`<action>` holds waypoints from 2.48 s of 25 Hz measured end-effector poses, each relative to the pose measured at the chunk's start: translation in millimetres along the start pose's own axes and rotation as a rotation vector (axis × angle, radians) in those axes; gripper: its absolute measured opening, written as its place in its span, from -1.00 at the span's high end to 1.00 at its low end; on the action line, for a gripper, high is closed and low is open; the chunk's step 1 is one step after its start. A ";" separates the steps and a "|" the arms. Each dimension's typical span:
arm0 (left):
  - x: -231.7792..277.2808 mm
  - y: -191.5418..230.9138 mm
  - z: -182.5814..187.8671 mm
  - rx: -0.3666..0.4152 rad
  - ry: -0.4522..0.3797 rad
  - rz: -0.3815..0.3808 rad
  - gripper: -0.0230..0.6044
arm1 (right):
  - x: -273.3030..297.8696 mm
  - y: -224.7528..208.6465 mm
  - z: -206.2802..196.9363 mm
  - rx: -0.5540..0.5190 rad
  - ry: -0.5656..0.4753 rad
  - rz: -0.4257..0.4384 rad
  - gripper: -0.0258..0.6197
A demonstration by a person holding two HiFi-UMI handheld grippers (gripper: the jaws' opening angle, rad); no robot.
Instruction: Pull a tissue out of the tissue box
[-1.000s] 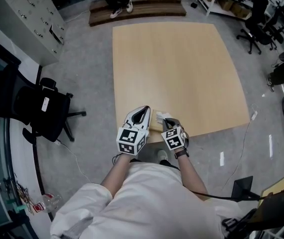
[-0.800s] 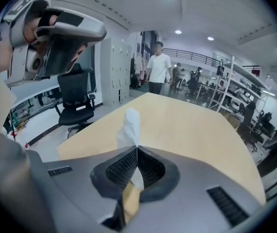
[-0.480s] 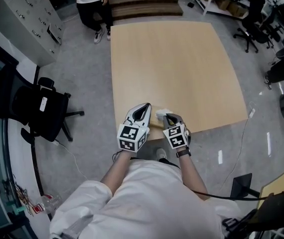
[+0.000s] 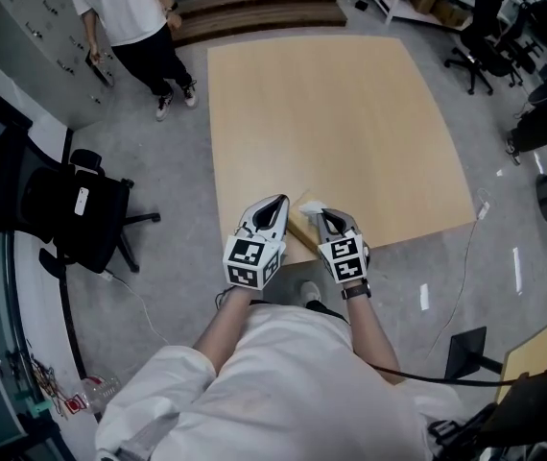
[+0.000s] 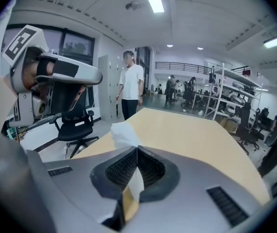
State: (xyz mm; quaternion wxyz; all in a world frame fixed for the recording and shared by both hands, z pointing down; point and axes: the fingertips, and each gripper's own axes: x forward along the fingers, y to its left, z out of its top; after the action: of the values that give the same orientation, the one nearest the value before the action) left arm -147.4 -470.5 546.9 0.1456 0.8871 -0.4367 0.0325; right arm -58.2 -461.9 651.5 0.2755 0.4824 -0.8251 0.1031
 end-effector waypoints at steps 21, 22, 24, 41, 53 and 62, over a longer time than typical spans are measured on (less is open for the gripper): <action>-12.2 3.3 2.2 -0.024 -0.018 0.022 0.96 | -21.6 -6.0 47.3 0.046 -0.124 -0.008 0.91; -12.5 3.4 1.4 -0.026 -0.019 0.022 0.96 | -21.0 -4.6 48.8 0.037 -0.130 -0.004 0.91; -12.6 3.0 -0.8 -0.030 -0.018 0.024 0.96 | -14.6 -1.5 43.9 0.026 -0.119 0.006 0.91; -13.8 3.8 -0.5 -0.052 -0.022 0.032 0.96 | -22.2 -3.4 54.2 0.040 -0.150 0.018 0.91; -15.6 -1.6 41.4 -0.034 -0.118 0.035 0.96 | -89.0 -23.8 160.3 0.040 -0.473 -0.034 0.91; -31.1 -6.4 99.9 0.105 -0.251 0.082 0.96 | -103.4 -18.3 179.3 0.088 -0.538 -0.068 0.91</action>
State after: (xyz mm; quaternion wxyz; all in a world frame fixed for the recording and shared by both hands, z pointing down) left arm -168.5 -471.6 444.3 0.0418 0.8721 -0.4850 -0.0502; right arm -66.6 -472.9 444.2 0.0286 0.5314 -0.8466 -0.0024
